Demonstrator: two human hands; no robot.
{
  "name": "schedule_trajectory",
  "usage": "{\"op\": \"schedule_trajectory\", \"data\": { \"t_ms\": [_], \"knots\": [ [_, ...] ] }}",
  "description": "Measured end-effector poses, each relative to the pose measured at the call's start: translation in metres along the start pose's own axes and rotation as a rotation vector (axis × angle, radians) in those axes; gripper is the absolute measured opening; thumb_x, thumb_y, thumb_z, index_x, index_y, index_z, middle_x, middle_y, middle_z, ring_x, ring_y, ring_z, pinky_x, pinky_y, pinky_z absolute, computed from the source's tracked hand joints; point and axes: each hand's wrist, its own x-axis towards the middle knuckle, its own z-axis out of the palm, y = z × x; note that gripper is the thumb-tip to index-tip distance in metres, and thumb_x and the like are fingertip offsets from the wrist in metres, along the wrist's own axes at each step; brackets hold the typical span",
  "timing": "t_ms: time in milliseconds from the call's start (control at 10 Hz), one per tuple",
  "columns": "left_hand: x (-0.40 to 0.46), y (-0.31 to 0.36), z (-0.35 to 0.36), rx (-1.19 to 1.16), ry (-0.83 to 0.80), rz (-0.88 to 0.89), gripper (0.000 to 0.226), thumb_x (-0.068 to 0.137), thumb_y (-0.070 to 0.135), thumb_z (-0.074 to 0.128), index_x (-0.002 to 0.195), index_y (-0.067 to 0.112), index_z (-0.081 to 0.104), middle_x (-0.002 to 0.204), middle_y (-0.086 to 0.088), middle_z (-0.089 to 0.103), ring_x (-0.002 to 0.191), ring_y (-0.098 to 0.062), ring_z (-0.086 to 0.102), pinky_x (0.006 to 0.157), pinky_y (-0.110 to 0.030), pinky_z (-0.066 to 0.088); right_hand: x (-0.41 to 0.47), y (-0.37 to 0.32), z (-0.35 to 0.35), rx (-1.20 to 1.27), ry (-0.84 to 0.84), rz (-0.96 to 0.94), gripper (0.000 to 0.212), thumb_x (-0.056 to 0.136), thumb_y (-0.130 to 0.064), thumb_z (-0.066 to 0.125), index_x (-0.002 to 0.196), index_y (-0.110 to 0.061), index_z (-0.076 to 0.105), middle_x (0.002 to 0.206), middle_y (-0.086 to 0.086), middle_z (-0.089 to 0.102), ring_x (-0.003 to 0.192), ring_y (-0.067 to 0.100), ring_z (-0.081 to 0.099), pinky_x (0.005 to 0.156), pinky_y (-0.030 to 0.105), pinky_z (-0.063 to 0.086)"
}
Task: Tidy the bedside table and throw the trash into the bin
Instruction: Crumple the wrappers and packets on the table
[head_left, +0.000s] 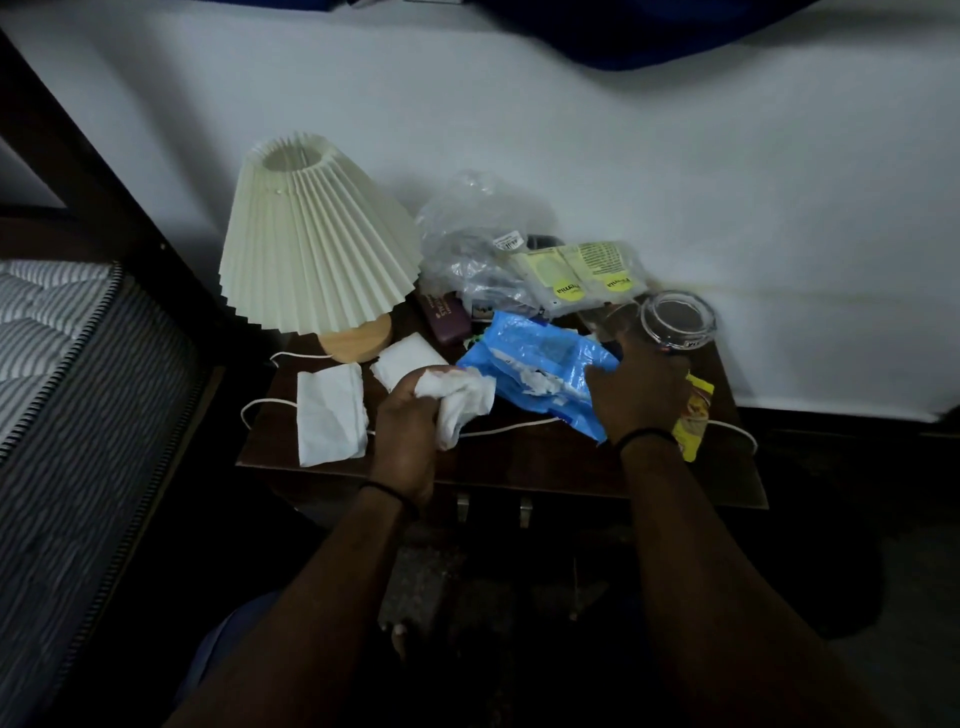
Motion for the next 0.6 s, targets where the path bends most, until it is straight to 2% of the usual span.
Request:
{"op": "schedule_trajectory", "data": {
  "t_ms": [100,200,300,400,500,600],
  "knots": [
    [-0.004,0.004,0.009,-0.111,0.01,-0.005,0.015,0.097,-0.001,0.05,0.093,0.013,0.054,0.084,0.002,0.055,0.061,0.009,0.063,0.055,-0.009,0.046,-0.001,-0.003,0.009,-0.048,-0.054,0.037,0.044,0.071,-0.036,0.07,0.112,-0.023,0.06,0.112,0.009,0.066,0.112,0.038,0.048,0.094,0.05,0.043],
    [-0.001,0.001,0.012,-0.19,-0.018,-0.06,0.01,0.089,0.021,0.067,0.089,0.017,0.058,0.08,-0.001,0.065,0.061,-0.009,0.061,0.041,-0.019,0.042,-0.003,-0.011,0.012,-0.033,-0.048,0.051,0.044,0.073,-0.027,0.069,0.117,-0.028,0.061,0.118,0.006,0.063,0.117,0.037,0.046,0.097,0.049,0.036],
    [0.001,-0.002,0.015,-0.162,0.024,-0.064,0.011,0.088,0.014,0.067,0.081,0.017,0.058,0.07,0.001,0.065,0.059,-0.01,0.058,0.042,-0.02,0.041,-0.006,-0.021,0.008,-0.04,-0.017,0.029,0.03,0.076,-0.021,0.064,0.104,-0.027,0.069,0.108,0.008,0.065,0.113,0.037,0.047,0.097,0.05,0.036],
    [0.001,-0.005,0.013,-0.149,0.036,-0.059,0.015,0.087,0.011,0.067,0.079,0.019,0.057,0.073,-0.001,0.063,0.064,-0.014,0.059,0.049,-0.024,0.044,-0.007,-0.022,0.006,0.012,-0.053,0.003,0.029,0.073,-0.026,0.06,0.098,-0.023,0.073,0.098,0.009,0.069,0.104,0.04,0.053,0.097,0.052,0.041],
    [0.002,-0.003,0.011,-0.151,0.054,-0.085,0.017,0.087,0.006,0.066,0.08,0.016,0.054,0.07,-0.002,0.062,0.061,-0.014,0.061,0.05,-0.025,0.047,-0.008,-0.02,-0.006,0.201,-0.054,0.007,0.025,0.065,-0.033,0.057,0.08,-0.022,0.073,0.079,0.006,0.068,0.086,0.035,0.062,0.081,0.043,0.052],
    [0.001,-0.004,0.013,-0.148,0.062,-0.11,0.016,0.086,0.002,0.065,0.091,0.015,0.056,0.068,-0.001,0.063,0.057,-0.011,0.062,0.047,-0.024,0.047,-0.013,-0.022,-0.017,0.322,-0.098,-0.03,0.027,0.069,-0.024,0.061,0.05,-0.012,0.047,0.048,0.002,0.044,0.049,0.018,0.048,0.049,0.025,0.034]
  ]
}}
